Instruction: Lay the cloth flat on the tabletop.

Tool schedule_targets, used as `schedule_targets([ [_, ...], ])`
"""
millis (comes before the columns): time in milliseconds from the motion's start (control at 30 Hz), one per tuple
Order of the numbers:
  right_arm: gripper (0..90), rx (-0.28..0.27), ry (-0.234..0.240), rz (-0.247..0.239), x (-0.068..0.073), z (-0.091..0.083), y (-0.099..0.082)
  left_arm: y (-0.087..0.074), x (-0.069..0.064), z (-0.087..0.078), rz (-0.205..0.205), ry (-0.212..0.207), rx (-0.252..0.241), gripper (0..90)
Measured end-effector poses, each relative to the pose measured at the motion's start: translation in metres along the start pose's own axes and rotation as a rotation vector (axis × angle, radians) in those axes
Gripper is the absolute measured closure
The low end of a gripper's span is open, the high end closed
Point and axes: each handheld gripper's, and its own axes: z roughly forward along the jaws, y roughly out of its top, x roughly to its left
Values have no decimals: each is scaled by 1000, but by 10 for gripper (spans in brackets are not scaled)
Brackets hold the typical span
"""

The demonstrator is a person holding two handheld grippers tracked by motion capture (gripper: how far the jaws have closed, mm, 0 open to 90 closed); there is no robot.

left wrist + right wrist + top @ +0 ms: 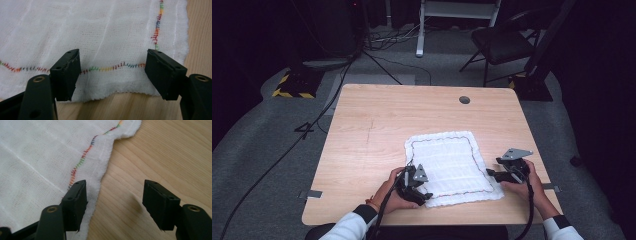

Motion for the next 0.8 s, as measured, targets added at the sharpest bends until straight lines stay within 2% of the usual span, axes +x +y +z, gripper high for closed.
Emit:
schedule_targets([
  [67, 370, -1, -3, 23, -1, -1, -2, -4, 3, -4, 5, 9, 4, 319],
  [233, 369, 1, -17, 56, 0, -6, -8, -16, 8, -12, -20, 11, -8, 316],
  [367, 373, 8, -42, 46, 7, -11, -11, -25, 6, -18, -26, 5, -16, 299],
  [500, 374, 13, -43, 34, 12, -14, -13, -29, 5, -23, -39, -11, -13, 294],
  [567, 378, 22, -51, 15, 15, -16, -13, -31, 6, -22, -57, 6, 14, 201],
  [600, 378, 26, -58, 11, 17, -16, -13, -33, 6, -24, -69, -6, 3, 172],
  [667, 378, 33, -54, 7, 17, -17, -12, -35, 9, -27, -90, -10, -9, 200],
  [733, 372, 32, -50, 7, 14, -18, -11, -36, 13, -30, -110, 13, -32, 197],
  [800, 378, 3, -48, 24, 10, -20, -8, -34, 19, -34, -127, 36, -62, 199],
])
